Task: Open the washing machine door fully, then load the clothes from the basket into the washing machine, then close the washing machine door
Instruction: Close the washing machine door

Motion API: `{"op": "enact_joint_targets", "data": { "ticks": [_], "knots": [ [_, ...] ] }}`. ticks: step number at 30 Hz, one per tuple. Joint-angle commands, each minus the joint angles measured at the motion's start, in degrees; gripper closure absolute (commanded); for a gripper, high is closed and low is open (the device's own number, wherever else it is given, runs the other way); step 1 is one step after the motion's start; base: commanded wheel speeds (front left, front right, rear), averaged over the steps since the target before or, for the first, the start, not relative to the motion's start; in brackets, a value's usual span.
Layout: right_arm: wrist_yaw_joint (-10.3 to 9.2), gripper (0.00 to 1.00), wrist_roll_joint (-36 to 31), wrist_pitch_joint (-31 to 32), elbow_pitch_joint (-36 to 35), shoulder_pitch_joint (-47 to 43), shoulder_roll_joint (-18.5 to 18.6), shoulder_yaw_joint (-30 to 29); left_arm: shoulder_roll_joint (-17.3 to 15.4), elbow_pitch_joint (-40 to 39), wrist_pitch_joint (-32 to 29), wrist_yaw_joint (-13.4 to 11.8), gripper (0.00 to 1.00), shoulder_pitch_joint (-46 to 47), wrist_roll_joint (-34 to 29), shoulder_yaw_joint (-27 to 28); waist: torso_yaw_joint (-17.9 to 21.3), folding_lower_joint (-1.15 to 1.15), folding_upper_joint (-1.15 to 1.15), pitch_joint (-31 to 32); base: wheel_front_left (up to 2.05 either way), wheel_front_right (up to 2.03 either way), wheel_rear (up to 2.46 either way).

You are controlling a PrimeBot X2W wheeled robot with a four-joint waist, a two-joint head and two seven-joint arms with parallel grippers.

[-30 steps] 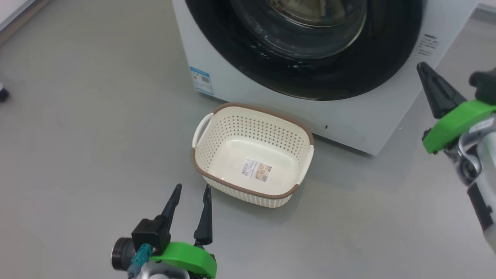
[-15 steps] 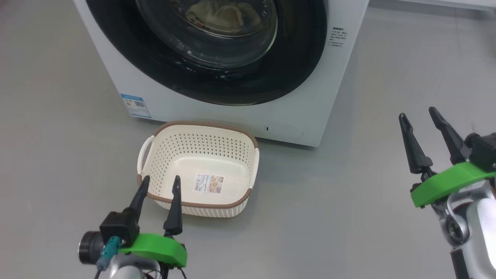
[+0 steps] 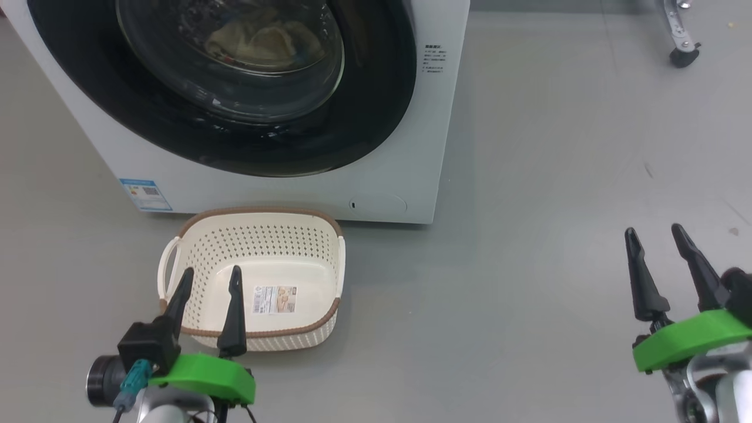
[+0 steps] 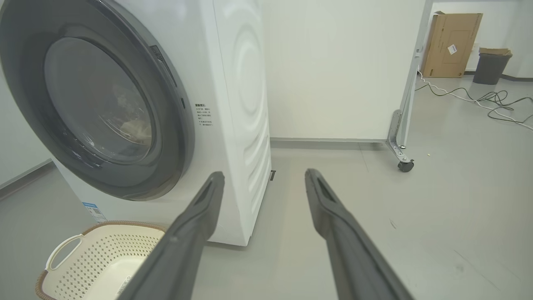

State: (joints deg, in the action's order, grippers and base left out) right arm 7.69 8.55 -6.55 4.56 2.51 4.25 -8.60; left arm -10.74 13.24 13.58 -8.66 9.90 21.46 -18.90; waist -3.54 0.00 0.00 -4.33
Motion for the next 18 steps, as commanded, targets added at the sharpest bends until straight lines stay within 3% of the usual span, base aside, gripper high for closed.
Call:
{"op": "enact_joint_targets", "data": {
  "ticks": [1,18],
  "knots": [
    [-0.20,0.00,-0.21,-0.11,-2.68,0.43,-0.07,0.66,-1.66,-1.81,0.16,-0.37,0.00,0.63,0.40,2.32,0.63,0.00,0.00,0.72,0.00,0.00,0.00],
    [-0.20,0.00,4.09,1.18,-10.93,-10.14,-1.36,1.46,-2.17,-3.87,-0.84,-1.68,0.00,-2.09,1.13,1.77,3.08,0.00,0.00,2.13,0.00,0.00,0.00]
  ]
}}
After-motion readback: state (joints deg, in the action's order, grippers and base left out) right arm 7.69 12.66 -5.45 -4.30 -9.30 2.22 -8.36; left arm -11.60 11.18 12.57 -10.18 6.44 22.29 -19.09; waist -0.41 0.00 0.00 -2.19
